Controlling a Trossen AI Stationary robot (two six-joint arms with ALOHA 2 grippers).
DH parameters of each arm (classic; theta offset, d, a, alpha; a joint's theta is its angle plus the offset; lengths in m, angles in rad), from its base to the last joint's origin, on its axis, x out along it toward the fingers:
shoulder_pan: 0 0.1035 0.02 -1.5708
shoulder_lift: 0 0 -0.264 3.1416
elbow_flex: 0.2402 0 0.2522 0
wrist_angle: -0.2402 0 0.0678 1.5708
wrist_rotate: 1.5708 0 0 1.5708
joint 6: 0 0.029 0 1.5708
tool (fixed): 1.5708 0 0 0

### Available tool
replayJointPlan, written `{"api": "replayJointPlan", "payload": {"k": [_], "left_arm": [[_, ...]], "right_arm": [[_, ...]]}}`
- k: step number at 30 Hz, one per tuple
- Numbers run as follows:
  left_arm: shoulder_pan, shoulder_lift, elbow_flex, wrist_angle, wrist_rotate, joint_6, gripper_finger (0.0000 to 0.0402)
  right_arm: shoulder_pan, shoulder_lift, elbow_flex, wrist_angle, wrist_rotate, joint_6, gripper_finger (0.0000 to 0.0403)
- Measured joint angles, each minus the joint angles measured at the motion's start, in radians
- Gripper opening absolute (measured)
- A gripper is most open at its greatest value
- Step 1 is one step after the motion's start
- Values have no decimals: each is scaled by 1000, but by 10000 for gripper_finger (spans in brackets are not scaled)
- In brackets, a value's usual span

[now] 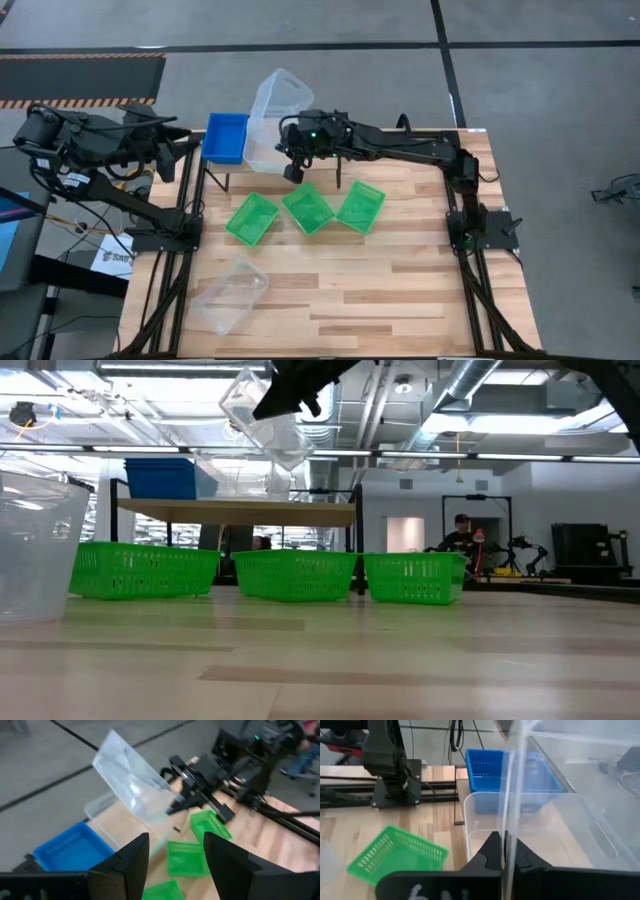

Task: Stack baskets on shelf by color
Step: Stack the right transparent bin on top of the other transparent bin on the shelf

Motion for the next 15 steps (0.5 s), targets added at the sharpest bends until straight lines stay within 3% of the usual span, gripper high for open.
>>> {"api": "replayJointPlan", "payload": {"k": [4, 15], "left_arm": [[0, 0, 0, 0, -62, -1, 176], [0, 0, 0, 94, -108, 88, 176]], "right_arm": [[-4, -11, 0, -4, 0, -22, 9], [-14, -15, 117, -26, 0, -76, 11]]}}
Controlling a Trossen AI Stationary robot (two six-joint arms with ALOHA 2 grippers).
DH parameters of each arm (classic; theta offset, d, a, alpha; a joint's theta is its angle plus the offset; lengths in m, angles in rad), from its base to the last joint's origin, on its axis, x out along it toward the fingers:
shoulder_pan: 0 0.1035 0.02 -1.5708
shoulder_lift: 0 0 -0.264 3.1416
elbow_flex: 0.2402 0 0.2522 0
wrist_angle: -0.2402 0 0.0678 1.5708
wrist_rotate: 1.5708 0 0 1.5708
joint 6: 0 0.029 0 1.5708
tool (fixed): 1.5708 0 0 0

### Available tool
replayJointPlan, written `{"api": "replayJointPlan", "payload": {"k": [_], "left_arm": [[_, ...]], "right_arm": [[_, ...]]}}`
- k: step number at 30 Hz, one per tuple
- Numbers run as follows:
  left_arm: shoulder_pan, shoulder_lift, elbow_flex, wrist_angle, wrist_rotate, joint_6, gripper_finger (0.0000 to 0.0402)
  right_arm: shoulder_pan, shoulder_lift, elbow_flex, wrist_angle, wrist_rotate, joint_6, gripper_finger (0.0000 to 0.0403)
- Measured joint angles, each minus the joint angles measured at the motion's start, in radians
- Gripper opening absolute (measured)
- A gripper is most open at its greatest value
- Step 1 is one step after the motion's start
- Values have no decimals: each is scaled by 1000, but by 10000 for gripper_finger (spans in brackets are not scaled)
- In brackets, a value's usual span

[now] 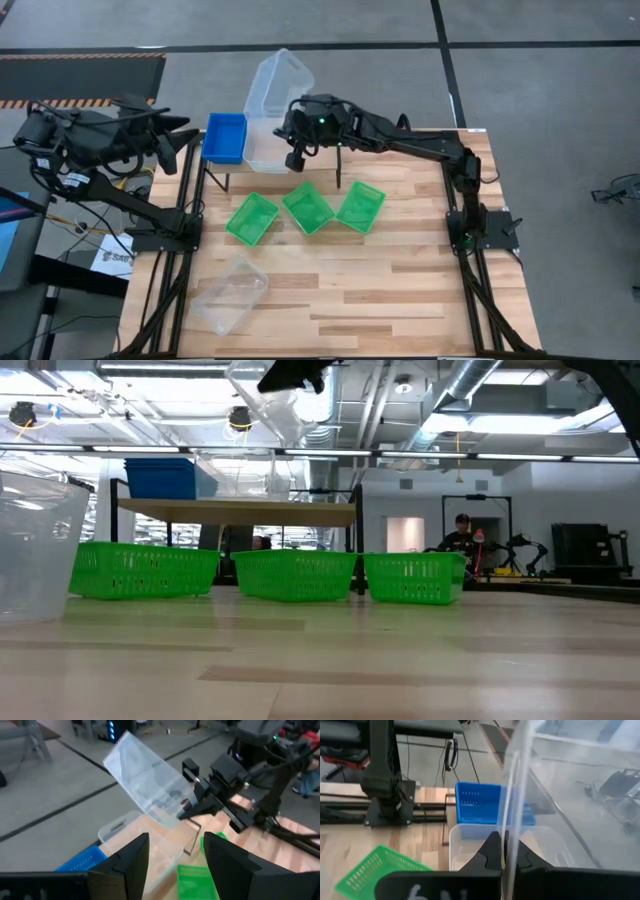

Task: Stack baskets on shelf by color
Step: Stack the right transparent bin on top of the other transparent bin on the shelf

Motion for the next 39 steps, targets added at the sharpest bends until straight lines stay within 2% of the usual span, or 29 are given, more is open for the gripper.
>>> {"api": "replayJointPlan", "payload": {"k": [6, 19, 26, 35, 39], "left_arm": [[1, 0, 0, 55, -60, 8, 176], [11, 0, 0, 223, -71, 129, 176], [57, 3, 0, 220, -24, 128, 176], [81, 36, 0, 210, -23, 128, 176], [90, 45, 0, 208, -3, 127, 176]], "right_arm": [[-10, -1, 32, 3, -6, 0, 11], [-9, 0, 27, -12, -59, 37, 10], [-8, 0, 27, -57, -59, 25, 11], [-16, 0, 27, -118, -59, 16, 11], [-16, 0, -12, -119, -58, 15, 11]]}}
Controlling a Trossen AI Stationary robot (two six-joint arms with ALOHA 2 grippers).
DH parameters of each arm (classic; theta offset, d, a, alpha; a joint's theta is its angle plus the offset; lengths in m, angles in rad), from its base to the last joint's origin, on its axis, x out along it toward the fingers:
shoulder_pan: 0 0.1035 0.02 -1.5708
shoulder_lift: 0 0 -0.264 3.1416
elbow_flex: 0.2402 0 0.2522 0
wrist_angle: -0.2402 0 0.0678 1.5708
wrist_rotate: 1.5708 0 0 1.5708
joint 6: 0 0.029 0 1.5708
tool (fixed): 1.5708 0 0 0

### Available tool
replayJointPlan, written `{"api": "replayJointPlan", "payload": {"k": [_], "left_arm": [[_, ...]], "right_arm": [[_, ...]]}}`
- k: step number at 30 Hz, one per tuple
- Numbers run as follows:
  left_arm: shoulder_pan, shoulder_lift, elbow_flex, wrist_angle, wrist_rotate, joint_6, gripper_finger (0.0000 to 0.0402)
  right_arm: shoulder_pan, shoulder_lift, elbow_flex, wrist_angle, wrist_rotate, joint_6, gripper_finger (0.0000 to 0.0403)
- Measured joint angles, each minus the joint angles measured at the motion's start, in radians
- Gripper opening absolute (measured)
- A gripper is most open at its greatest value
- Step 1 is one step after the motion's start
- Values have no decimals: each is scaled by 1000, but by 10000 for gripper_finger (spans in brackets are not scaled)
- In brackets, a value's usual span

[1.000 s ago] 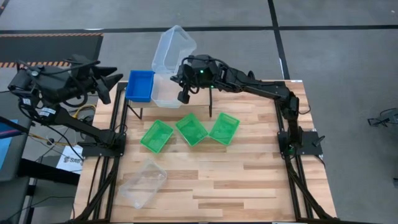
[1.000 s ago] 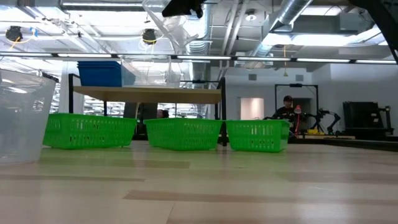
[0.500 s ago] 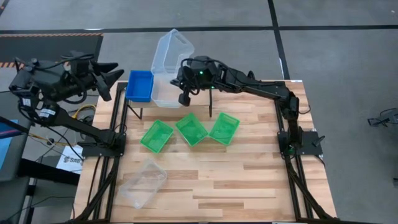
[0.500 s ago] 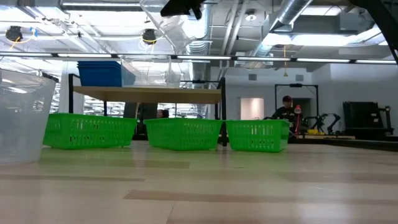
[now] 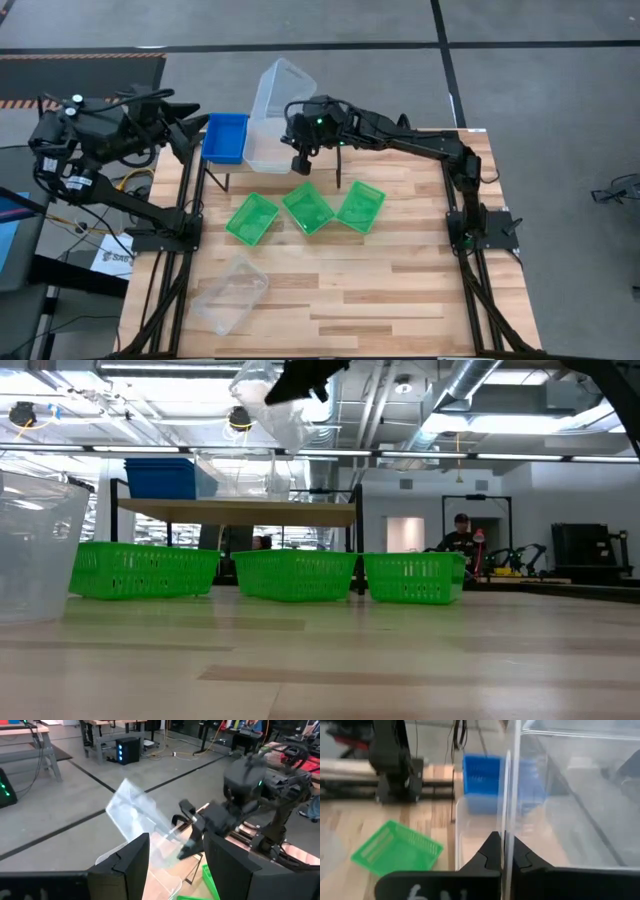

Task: Stack baskets on shelf by color
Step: Stack the right transparent bin on top of the other transparent bin on the shelf

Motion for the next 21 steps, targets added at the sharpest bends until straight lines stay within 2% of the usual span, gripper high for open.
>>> {"api": "replayJointPlan", "payload": {"k": [7, 21], "left_arm": [[3, 1, 0, 1, 1, -2, 176], [3, 0, 0, 1, -4, -44, 176]], "right_arm": [[5, 30, -7, -9, -1, -63, 11], [1, 84, -7, -15, -22, -86, 11]]}}
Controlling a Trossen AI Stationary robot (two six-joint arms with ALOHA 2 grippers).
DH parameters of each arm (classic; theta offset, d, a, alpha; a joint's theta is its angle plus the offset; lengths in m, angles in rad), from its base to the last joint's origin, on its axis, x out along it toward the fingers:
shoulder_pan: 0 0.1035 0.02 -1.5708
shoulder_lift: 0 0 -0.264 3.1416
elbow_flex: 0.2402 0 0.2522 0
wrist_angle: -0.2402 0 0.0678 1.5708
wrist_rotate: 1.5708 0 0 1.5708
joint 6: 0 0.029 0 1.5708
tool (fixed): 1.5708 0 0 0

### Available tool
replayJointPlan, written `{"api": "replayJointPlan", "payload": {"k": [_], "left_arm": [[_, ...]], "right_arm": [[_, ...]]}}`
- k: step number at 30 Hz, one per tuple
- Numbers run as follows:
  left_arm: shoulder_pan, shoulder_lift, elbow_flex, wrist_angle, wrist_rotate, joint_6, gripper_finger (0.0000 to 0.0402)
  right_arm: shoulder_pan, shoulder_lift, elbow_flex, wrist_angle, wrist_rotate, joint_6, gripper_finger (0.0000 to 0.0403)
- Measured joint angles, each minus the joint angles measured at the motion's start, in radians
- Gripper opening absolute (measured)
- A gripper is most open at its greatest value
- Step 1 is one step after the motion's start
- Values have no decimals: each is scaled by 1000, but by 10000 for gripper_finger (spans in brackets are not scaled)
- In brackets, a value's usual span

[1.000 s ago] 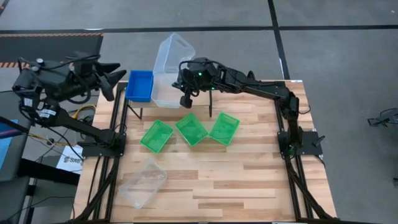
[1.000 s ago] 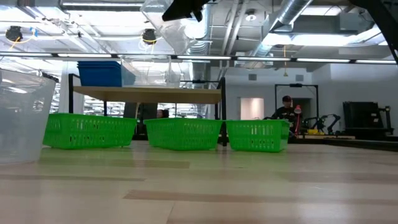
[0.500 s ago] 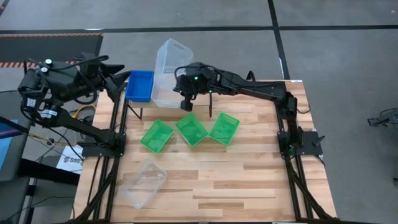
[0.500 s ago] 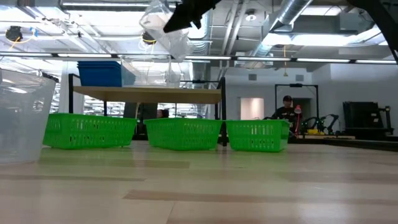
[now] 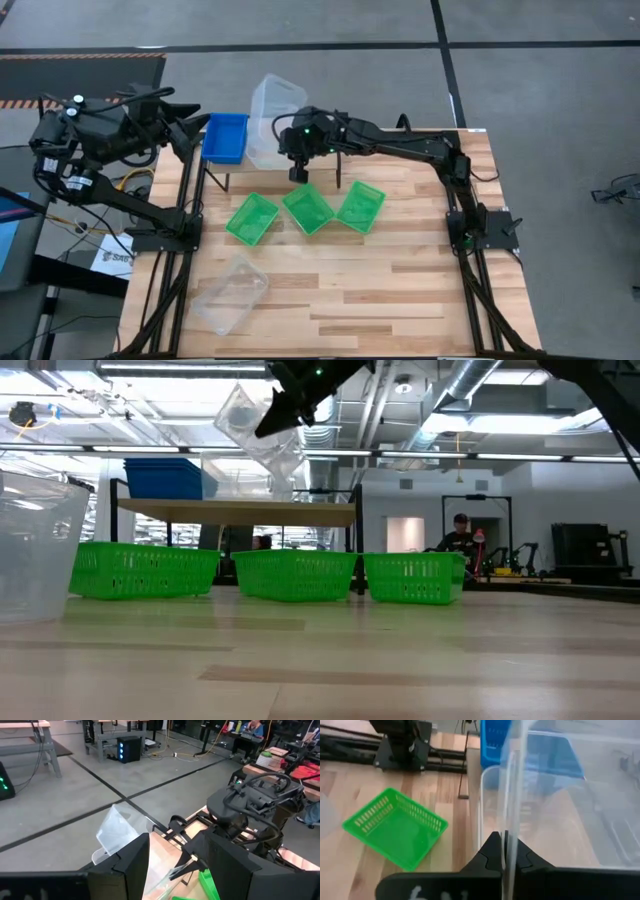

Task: Stack baskets on shelf by color
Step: Stack the right transparent bin on top of the other transparent bin on the shelf

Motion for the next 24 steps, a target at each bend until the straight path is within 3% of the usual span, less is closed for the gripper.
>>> {"api": "replayJointPlan", "payload": {"k": [15, 24], "left_arm": [[0, 0, 0, 2, -27, 34, 176], [0, 0, 0, 2, -27, 45, 176]], "right_arm": [[8, -2, 1, -81, 1, 40, 17], [8, -2, 0, -81, 1, 13, 54]]}}
